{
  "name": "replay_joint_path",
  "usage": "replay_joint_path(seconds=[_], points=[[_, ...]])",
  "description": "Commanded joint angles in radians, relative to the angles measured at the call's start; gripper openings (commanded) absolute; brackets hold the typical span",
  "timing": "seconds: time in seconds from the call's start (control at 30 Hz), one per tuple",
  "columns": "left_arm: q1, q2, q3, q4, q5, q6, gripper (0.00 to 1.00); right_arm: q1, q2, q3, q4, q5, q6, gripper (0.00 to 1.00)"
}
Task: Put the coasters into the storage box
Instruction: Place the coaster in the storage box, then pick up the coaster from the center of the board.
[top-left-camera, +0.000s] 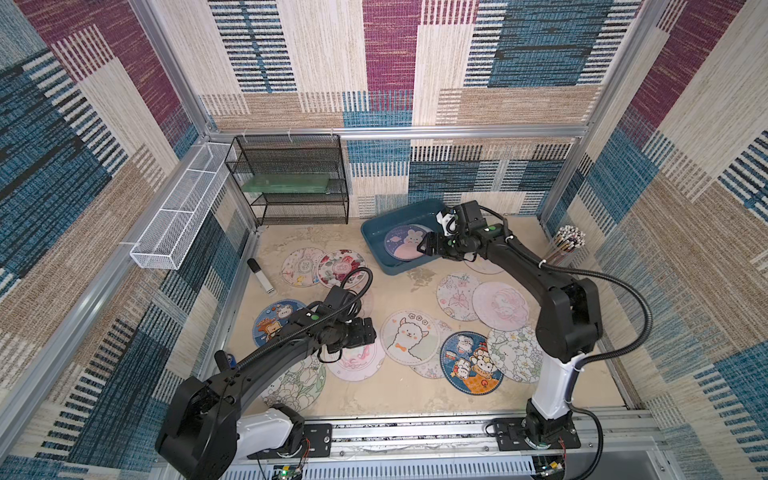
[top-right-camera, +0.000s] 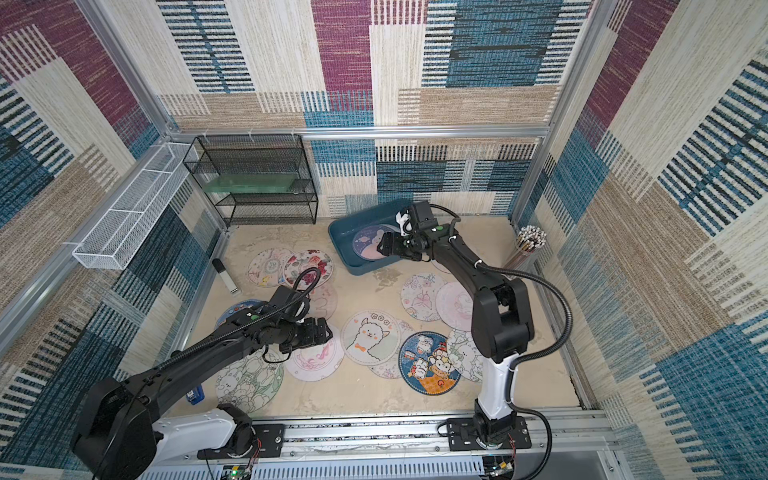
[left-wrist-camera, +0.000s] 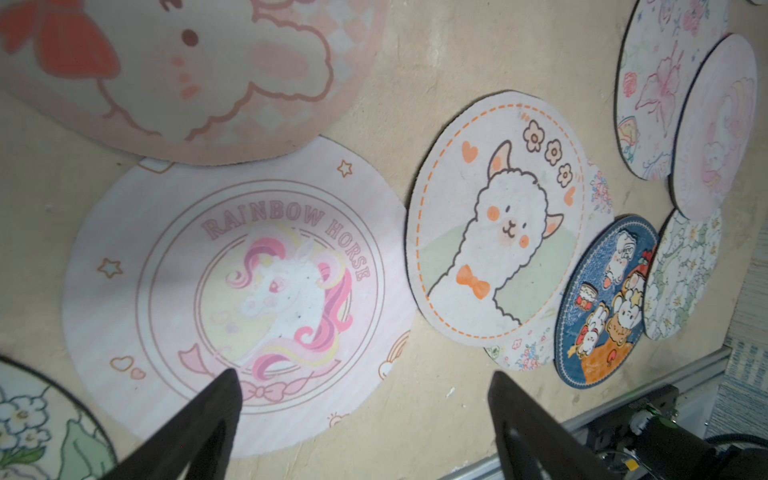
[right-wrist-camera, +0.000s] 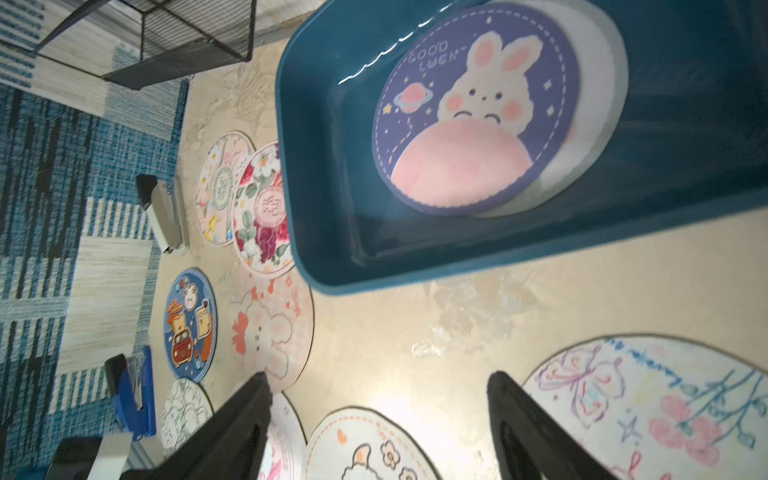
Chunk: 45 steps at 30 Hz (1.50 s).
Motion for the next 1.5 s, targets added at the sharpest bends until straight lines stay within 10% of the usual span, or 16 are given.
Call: replay_joint_path(seconds=[0.0,0.57,1.47], points=[[-0.007,0.029,0.018,0.045,0.029,-0.004,0.9,0.02,-0.116,-0.128,0.034,-0.03,0.007,0.84],[-0.046,0.366,0.24,0.102,0.039,0.156,0.79,0.184,-0.432,-0.699,0.162,-0.049,0.149,0.8],[-0.061,0.561,0.332,0.138,0.048,0.214,0.64,0.196,-0.408,-0.859,0.258,-0.041,0.181,0.73]])
